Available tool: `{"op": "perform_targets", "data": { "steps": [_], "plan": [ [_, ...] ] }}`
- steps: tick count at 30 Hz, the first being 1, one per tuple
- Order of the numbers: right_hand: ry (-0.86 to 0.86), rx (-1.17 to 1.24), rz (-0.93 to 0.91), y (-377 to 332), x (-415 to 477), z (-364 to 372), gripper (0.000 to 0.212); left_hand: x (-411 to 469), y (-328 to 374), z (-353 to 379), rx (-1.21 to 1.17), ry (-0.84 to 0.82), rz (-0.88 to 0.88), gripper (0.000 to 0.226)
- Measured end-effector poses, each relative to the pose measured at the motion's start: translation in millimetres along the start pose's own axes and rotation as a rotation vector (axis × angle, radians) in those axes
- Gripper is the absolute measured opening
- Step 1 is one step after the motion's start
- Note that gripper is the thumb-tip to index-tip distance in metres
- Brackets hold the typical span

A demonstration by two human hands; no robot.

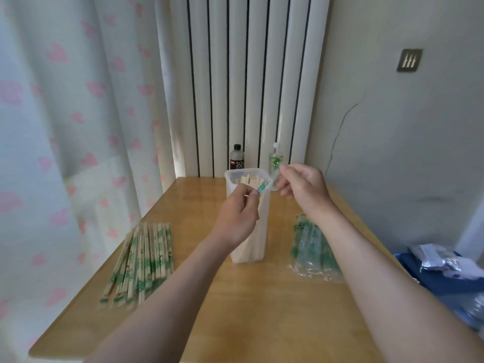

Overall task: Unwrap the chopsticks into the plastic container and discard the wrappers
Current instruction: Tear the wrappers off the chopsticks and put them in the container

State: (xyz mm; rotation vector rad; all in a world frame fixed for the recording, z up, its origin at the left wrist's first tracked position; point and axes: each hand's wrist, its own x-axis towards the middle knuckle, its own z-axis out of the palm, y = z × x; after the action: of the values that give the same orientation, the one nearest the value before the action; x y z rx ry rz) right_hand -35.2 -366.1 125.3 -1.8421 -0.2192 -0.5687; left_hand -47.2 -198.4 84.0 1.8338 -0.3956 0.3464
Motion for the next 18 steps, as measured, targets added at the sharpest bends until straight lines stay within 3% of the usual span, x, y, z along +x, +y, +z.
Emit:
{"op": "perform_targets", "data": {
  "steps": [4, 11, 14, 18],
  "plan": [
    [0.047, 0.066, 0.127, 18.0, -7.4, -22.3, 0.023, -4.2, 4.3, 41.3, -0.032, -0.125, -0.038, 0.021],
    [0.254, 0.092, 0.360, 80.2, -20.0, -76.8, 0.022, -1.6, -12.9, 93.1, 0.173, -0.299, -0.153, 0.019],
    [0.296, -0.141, 0.438, 122.9, -35.7, -97.5, 0.023, 13.1, -27.8, 114.8, 0.210, -0.243, -0.246, 0.014],
    [0.189, -0.468, 0.556, 178.7, -71.9, -116.9, 0.013, 35.2, -47.8, 144.9, 0.218, -0.223, -0.347, 0.009]
  ]
}}
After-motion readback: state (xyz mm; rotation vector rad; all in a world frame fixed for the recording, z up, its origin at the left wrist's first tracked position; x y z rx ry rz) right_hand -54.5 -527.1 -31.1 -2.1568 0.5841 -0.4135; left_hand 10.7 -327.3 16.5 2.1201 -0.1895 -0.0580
